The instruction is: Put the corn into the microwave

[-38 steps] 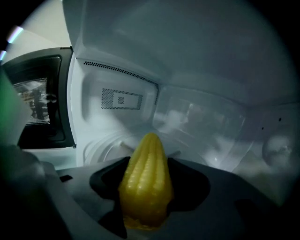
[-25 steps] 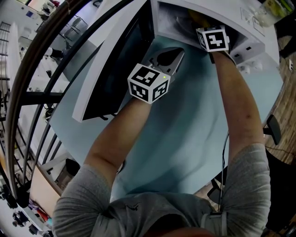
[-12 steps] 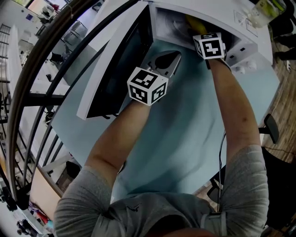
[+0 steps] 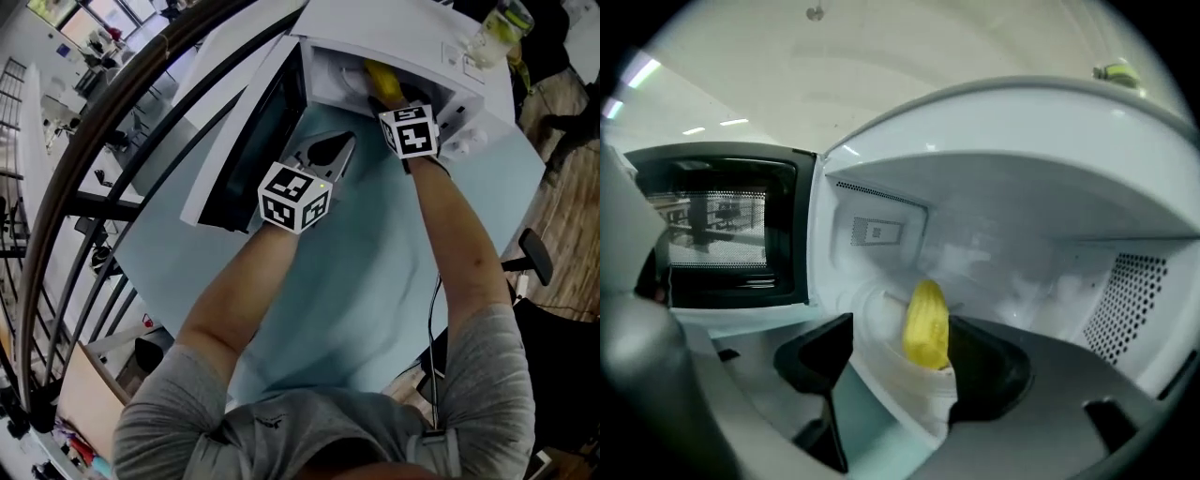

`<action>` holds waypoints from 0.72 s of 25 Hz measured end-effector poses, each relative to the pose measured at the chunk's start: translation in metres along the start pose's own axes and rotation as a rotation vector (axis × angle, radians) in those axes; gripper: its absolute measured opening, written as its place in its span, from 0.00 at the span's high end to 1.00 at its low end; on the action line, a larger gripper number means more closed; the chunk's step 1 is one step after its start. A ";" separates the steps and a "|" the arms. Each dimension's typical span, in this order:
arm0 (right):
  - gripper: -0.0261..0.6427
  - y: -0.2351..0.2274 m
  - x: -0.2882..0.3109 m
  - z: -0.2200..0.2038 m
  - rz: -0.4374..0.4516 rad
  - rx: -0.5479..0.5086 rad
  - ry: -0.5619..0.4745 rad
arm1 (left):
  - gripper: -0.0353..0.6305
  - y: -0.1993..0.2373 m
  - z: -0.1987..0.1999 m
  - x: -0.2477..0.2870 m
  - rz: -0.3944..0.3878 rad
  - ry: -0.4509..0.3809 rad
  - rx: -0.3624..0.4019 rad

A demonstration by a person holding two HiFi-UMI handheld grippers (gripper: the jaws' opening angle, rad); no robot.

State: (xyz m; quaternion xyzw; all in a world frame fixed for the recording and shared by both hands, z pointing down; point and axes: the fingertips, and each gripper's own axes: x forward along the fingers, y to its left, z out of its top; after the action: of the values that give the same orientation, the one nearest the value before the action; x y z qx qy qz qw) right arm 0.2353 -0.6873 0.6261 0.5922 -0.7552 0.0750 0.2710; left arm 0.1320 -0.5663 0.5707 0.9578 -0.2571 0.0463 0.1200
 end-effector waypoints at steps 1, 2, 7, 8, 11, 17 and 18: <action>0.50 0.001 -0.006 -0.001 -0.001 0.010 0.000 | 0.92 -0.006 -0.001 -0.003 -0.005 0.006 0.003; 0.50 0.001 -0.011 -0.002 -0.003 0.022 0.001 | 0.92 -0.012 -0.001 -0.006 -0.009 0.011 0.006; 0.50 0.009 -0.046 -0.007 -0.002 0.080 0.005 | 0.92 -0.034 0.010 -0.029 -0.019 0.011 0.012; 0.50 0.012 -0.055 -0.007 -0.002 0.084 0.004 | 0.92 -0.038 0.015 -0.036 -0.020 0.008 0.012; 0.50 0.020 -0.083 -0.008 -0.005 0.098 0.004 | 0.92 -0.051 0.027 -0.055 -0.024 0.003 0.022; 0.50 0.032 -0.136 -0.014 0.003 0.155 -0.001 | 0.92 -0.074 0.047 -0.091 -0.019 0.002 0.038; 0.50 0.036 -0.145 -0.014 0.011 0.163 -0.004 | 0.92 -0.077 0.049 -0.098 -0.017 0.003 0.035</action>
State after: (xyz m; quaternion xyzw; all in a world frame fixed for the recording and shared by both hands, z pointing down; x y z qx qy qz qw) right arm 0.2284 -0.5470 0.5732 0.6084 -0.7502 0.1364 0.2201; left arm 0.0873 -0.4669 0.4929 0.9618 -0.2480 0.0511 0.1041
